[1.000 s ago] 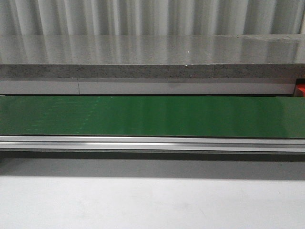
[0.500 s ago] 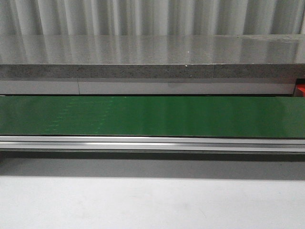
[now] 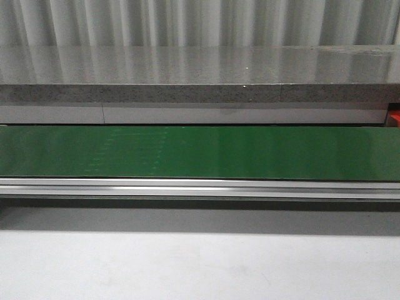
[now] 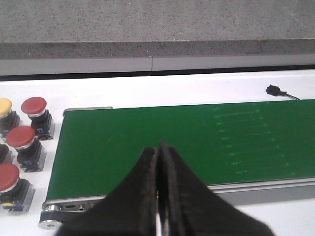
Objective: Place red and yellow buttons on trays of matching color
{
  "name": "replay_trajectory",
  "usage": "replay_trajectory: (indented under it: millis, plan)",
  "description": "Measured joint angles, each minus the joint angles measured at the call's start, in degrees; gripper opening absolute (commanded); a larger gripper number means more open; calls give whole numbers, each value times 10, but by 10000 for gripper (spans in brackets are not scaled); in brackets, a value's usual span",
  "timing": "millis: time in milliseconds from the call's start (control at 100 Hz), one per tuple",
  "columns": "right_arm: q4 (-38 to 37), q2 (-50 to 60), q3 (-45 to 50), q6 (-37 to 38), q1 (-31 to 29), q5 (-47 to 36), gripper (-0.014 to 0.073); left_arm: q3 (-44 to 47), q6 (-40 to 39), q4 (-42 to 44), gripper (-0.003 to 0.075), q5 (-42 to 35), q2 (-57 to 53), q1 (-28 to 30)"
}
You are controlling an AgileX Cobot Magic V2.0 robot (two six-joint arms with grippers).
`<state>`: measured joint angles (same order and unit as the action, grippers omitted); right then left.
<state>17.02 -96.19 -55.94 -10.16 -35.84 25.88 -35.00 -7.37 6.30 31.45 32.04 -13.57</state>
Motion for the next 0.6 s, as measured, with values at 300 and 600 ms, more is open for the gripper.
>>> replay_trajectory:
  millis: [300, 600]
  plan:
    - [20, 139, 0, -1, 50, -26, 643, 0, 0, 0, -20, 0, 0, 0]
    - [24, 274, 20, -60, 225, -43, 578, 0, 0, 0, -20, 0, 0, 0]
